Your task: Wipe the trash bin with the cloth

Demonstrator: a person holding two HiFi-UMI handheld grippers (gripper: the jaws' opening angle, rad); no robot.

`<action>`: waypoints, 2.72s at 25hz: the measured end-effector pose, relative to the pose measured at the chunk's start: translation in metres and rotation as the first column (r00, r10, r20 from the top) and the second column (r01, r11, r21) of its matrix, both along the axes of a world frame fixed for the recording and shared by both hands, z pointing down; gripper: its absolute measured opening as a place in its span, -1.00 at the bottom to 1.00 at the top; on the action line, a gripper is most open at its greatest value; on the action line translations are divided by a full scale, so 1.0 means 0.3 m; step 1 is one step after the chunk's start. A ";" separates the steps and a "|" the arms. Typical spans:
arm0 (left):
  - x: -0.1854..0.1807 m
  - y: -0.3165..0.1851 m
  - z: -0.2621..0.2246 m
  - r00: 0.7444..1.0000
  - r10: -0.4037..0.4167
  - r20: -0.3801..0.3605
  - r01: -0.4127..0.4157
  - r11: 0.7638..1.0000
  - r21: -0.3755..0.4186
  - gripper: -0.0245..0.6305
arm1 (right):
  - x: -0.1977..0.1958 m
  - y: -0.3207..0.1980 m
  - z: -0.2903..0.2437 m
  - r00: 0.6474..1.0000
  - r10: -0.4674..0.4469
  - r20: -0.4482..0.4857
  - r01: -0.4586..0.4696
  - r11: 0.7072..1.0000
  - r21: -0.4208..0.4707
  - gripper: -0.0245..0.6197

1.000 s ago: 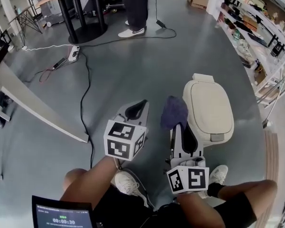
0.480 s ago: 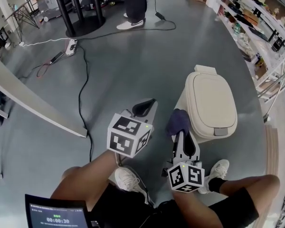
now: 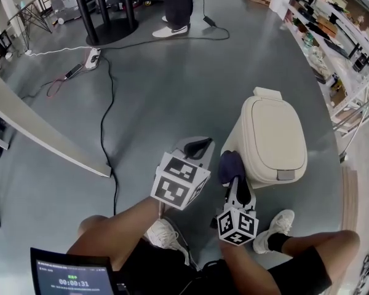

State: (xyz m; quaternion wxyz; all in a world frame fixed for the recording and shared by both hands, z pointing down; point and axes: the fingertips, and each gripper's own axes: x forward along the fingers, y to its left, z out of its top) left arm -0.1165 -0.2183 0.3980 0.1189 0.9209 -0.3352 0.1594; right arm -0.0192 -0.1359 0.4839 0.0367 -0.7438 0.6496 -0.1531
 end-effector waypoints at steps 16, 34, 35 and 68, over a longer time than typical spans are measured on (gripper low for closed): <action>0.065 -0.004 0.172 0.991 0.067 0.114 -0.063 0.997 -0.040 -0.92 | 0.045 0.013 0.296 0.997 0.059 0.050 -0.049 0.983 -0.174 -0.72; 0.077 0.036 0.239 0.982 0.115 0.149 -0.103 0.991 -0.088 -0.92 | 0.042 0.037 0.522 0.993 0.073 0.093 -0.041 0.948 -0.315 -0.72; 0.079 0.032 0.232 0.983 0.111 0.145 -0.099 0.991 -0.085 -0.92 | 0.039 0.034 0.494 0.991 0.072 0.109 -0.037 0.954 -0.297 -0.72; -0.037 -0.138 0.086 0.994 0.030 0.105 -0.032 0.999 0.020 -0.92 | -0.015 -0.133 0.130 0.918 0.166 0.361 -0.166 0.986 -0.031 -0.72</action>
